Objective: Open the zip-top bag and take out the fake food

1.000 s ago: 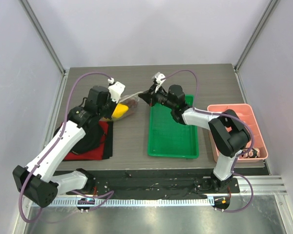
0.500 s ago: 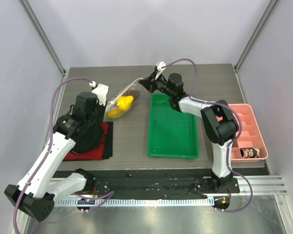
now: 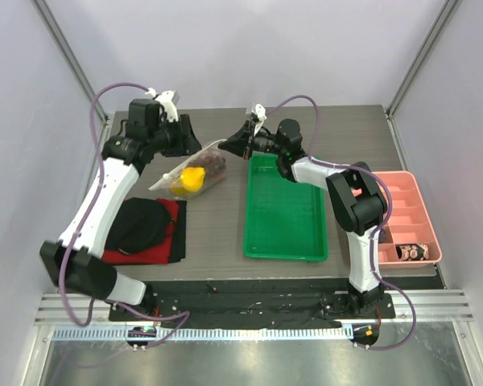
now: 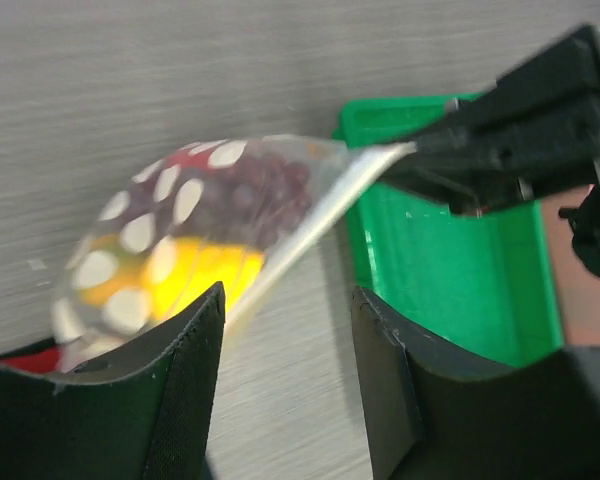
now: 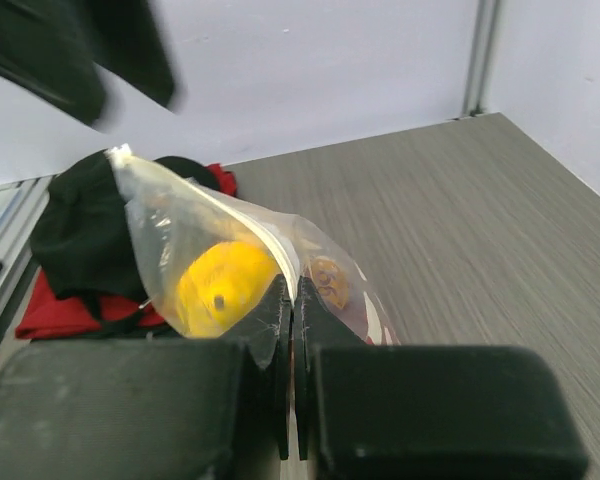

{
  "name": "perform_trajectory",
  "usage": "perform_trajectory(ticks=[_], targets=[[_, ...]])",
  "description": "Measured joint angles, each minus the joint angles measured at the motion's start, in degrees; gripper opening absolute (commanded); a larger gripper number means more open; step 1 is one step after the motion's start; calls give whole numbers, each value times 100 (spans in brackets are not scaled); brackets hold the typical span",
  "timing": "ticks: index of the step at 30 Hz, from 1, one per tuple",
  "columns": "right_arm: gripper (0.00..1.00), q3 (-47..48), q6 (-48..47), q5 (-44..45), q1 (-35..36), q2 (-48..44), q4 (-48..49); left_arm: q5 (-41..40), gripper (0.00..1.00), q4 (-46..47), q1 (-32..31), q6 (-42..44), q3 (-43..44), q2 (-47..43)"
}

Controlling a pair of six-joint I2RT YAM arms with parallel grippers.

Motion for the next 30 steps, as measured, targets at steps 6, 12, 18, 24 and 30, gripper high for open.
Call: perform_trajectory(ticks=[6,12,18,24,30], targets=[[1,11,-7,-474,0,2,52,828,52,57,166,-221,219,1095],[1,26,-175,-625,-7,2,-13,986,41,61,162,-254,278,1185],[1,66,-490,-658,-7,2,-177,1119,33,127,162,-295,323,1226],[1,188,-647,-660,-7,4,-367,1143,22,131,162,-264,323,1272],[1,219,-758,-660,-7,11,-498,1158,16,127,160,-249,323,1388]])
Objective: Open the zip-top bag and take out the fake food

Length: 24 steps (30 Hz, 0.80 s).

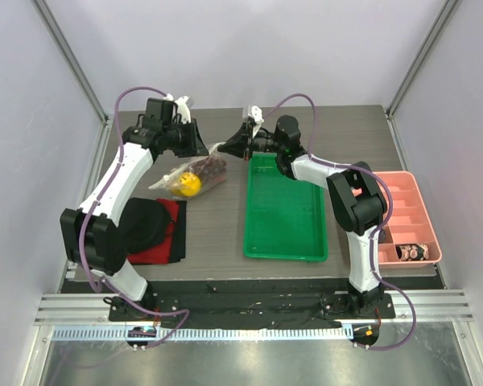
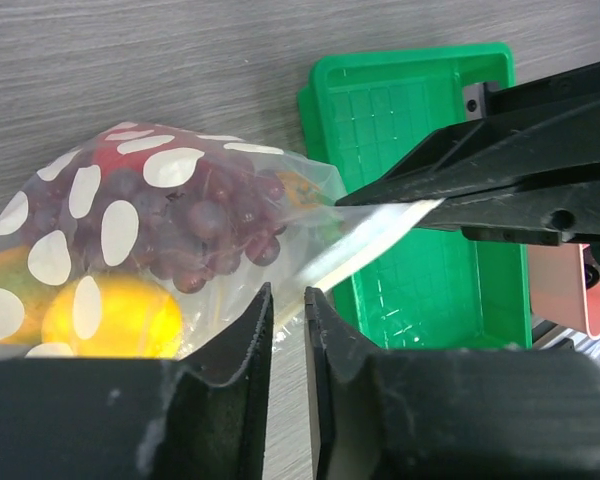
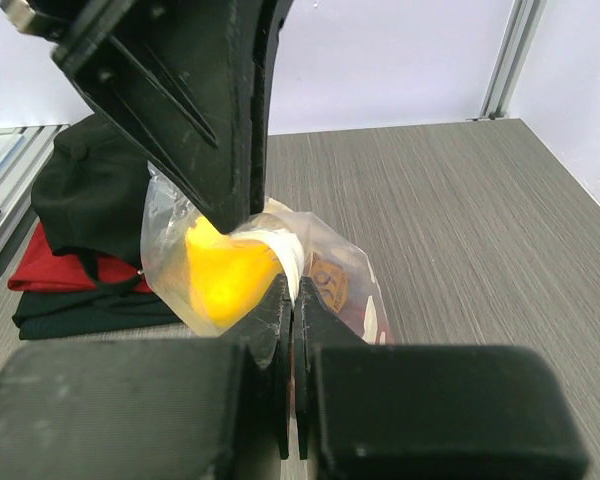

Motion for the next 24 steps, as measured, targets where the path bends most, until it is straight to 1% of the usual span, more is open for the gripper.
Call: perform_trajectory(ticks=[9,19,21,22,24], targets=[[1,39,-122,0,2,0,-94,-50,6,-4,2,4,0,85],[1,39,-232,22,20,0,-221,-101,5,-7,2,4,0,85],[1,39,-275,37,20,0,-262,-166,9,-20,2,0,0,81],[1,39,-299,48,20,0,-291,-216,23,-31,2,-13,0,72],[1,39,-348,98,22,0,-354,-380,40,-107,2,-66,0,35]])
